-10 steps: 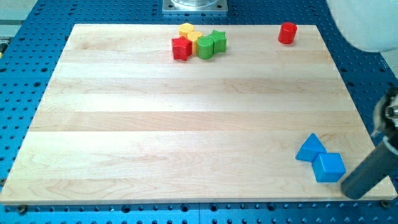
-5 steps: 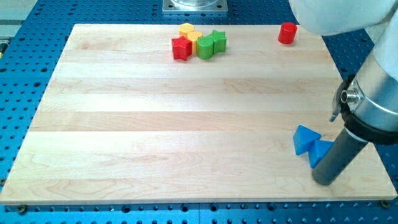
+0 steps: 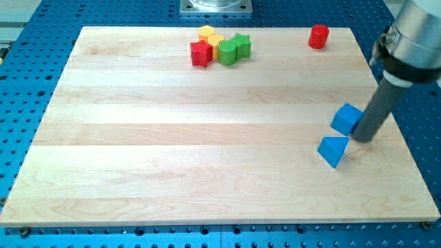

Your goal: Place the blue cube at the bottom left of the red circle

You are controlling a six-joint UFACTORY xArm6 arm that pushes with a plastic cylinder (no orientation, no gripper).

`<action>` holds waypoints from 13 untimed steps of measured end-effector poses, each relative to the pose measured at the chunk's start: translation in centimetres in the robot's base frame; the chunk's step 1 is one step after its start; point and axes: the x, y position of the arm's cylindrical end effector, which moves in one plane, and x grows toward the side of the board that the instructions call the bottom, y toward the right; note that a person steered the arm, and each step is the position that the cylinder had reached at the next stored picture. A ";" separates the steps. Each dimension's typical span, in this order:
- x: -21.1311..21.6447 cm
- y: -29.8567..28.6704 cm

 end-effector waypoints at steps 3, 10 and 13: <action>-2.0 -3.2; -8.5 -4.8; -10.9 -7.0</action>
